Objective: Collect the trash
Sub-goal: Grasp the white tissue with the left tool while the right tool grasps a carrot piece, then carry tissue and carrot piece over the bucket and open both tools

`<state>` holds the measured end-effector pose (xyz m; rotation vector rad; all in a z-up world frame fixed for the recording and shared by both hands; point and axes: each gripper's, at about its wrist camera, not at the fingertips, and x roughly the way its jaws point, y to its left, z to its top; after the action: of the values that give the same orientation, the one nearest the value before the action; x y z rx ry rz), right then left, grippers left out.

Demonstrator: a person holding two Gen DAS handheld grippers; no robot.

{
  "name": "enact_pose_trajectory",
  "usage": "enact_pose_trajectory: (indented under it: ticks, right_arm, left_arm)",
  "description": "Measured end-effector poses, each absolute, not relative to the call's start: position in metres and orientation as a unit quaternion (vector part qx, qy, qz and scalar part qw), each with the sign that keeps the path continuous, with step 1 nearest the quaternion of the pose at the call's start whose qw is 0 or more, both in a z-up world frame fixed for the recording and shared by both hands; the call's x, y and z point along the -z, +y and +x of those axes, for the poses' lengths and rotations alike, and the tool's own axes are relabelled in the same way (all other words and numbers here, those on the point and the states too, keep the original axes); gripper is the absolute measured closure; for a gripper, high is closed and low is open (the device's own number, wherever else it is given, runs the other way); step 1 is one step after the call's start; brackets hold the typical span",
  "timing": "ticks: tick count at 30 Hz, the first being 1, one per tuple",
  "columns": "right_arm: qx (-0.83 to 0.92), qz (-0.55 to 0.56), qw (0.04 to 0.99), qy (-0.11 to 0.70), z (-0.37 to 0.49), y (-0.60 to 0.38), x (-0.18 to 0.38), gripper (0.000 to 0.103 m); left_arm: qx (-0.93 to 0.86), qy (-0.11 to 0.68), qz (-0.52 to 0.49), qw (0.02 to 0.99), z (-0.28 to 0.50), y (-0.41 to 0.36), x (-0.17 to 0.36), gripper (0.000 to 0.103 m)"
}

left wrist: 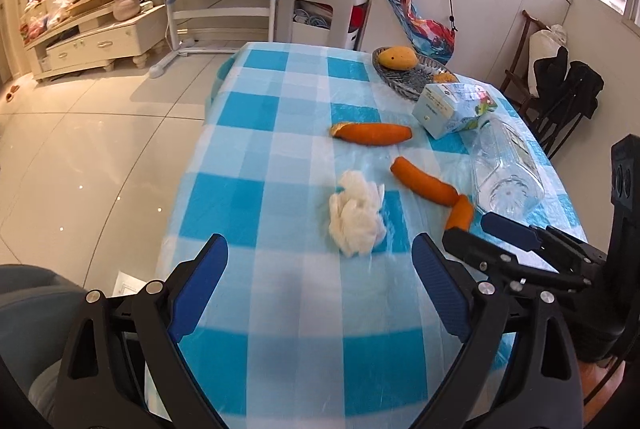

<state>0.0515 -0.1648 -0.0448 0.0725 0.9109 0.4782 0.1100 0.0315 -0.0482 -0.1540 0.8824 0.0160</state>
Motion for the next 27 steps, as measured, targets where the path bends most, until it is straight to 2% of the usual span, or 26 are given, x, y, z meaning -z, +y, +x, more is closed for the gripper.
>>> enact_pose_trajectory:
  ticks: [4,9,12,14,17,27]
  right_arm:
    - [-0.231,0.015,0.866,0.444,0.056,-0.167,0.053,0.056]
    - [-0.242,-0.009,0.865,0.439,0.057,-0.166,0.051,0.062]
    - [-0.253,-0.009,0.862,0.439,0.059,-0.165,0.051,0.073]
    - [-0.261,-0.012,0.86,0.438,0.058,-0.164,0.051,0.074]
    - [-0.273,-0.006,0.858,0.435,0.05,-0.165,0.049,0.074]
    - [-0.306,0.062,0.846,0.433,0.0,-0.18,0.042,0.075]
  left_arm:
    - [-0.015,0.434,-0.063,0.899,0.131,0.024,0.057,0.014]
    - [-0.017,0.449,-0.056,0.892,0.148,0.02,0.067,0.028]
    - [-0.006,0.461,-0.054,0.886,0.154,0.017,0.075,0.055]
    - [-0.004,0.458,-0.051,0.888,0.155,0.017,0.077,0.077]
    - [0.025,0.457,-0.08,0.886,0.152,0.022,0.076,0.083]
    - [0.048,0.437,-0.097,0.893,0.107,0.024,0.066,0.084]
